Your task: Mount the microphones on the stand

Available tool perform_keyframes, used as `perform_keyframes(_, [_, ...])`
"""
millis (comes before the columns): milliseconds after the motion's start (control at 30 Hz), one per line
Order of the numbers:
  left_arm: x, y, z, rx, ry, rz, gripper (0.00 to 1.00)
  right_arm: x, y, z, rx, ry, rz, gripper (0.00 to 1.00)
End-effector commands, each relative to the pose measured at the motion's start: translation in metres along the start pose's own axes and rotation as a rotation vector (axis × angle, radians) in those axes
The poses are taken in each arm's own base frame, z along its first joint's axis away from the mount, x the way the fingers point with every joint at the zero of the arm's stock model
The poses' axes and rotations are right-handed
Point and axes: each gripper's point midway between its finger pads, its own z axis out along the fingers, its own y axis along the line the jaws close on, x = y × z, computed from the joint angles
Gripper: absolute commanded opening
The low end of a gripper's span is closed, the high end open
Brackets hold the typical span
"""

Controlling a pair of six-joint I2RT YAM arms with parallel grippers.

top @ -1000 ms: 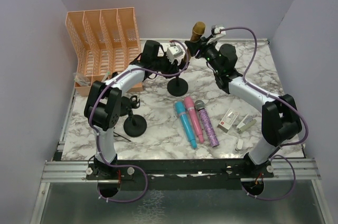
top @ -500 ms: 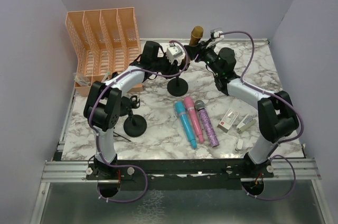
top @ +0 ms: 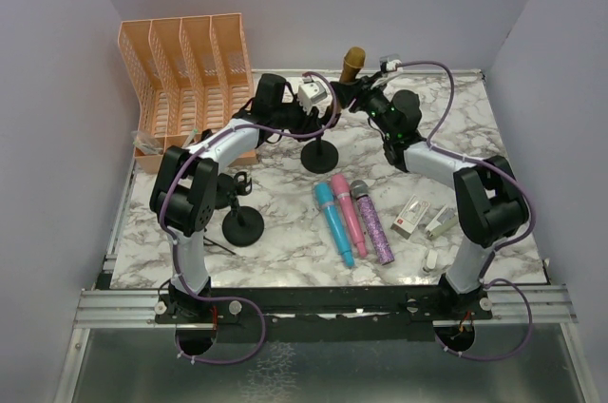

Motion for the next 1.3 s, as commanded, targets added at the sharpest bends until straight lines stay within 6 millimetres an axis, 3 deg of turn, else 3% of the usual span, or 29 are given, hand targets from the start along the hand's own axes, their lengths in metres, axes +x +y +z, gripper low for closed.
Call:
perform_keyframes(0, [-0.036, 0.016, -0.005, -0.072, -0.101, 0.068, 0.00, 0.194, 0.006, -0.071, -0.024, 0.608, 0.164, 0.01])
perform_keyframes(733, [-0.029, 0.014, 0.006, -0.065, -0.091, 0.056, 0.00, 0.240, -0.016, -0.091, 0.058, 0.683, 0.153, 0.01])
perform_keyframes(1267, [-0.025, 0.011, 0.010, -0.051, -0.083, 0.052, 0.00, 0.255, -0.030, -0.099, 0.117, 0.708, 0.101, 0.01])
